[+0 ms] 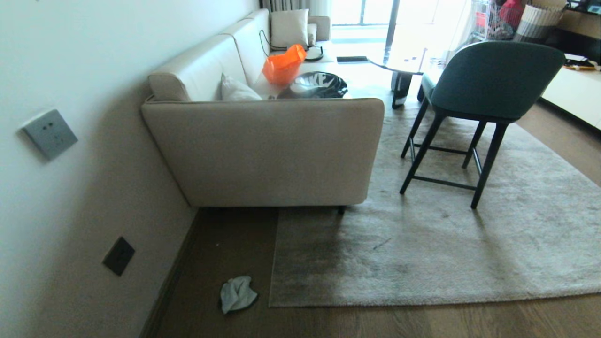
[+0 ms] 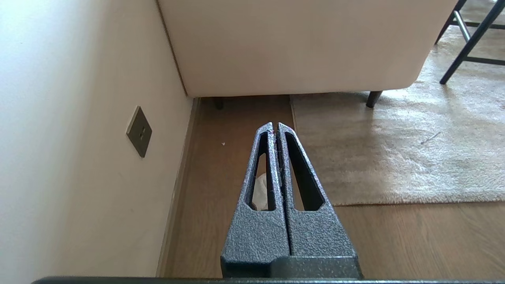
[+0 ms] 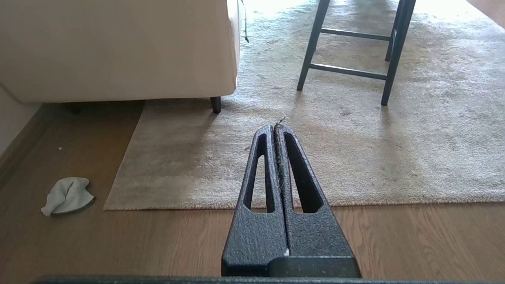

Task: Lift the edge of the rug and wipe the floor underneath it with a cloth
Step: Pick up the rag

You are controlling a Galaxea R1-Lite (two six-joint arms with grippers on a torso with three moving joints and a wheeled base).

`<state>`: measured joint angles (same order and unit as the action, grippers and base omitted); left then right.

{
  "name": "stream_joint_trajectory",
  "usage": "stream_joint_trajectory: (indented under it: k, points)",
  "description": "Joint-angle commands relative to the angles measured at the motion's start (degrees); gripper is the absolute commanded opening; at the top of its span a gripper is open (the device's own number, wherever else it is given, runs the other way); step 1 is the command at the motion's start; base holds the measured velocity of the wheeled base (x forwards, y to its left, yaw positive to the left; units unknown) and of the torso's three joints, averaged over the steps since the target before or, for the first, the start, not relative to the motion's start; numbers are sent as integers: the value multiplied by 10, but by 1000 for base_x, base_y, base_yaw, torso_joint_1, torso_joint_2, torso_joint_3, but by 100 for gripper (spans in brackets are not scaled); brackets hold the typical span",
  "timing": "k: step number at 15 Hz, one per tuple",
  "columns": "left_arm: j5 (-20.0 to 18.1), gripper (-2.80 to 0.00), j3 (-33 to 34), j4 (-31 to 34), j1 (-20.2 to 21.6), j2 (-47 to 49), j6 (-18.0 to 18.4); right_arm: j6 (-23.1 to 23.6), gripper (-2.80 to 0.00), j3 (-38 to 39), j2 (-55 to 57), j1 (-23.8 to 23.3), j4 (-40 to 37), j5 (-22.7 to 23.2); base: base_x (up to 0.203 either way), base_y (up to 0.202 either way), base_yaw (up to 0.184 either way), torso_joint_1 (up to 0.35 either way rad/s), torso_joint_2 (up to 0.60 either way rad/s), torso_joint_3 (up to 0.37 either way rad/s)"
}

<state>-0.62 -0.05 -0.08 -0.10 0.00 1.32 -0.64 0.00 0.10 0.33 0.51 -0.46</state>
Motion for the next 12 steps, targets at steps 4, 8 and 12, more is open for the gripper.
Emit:
stream_joint_trajectory:
  k: [4, 8, 12]
  points:
    - [0, -280, 0, 0, 0, 0, 0, 0, -280, 0, 0, 0, 0, 0, 0, 0, 0, 0, 0, 0]
    - [0, -280, 0, 0, 0, 0, 0, 0, -280, 0, 0, 0, 0, 0, 0, 0, 0, 26, 67, 74]
    - [0, -280, 0, 0, 0, 0, 0, 0, -280, 0, 0, 0, 0, 0, 0, 0, 0, 6, 15, 22]
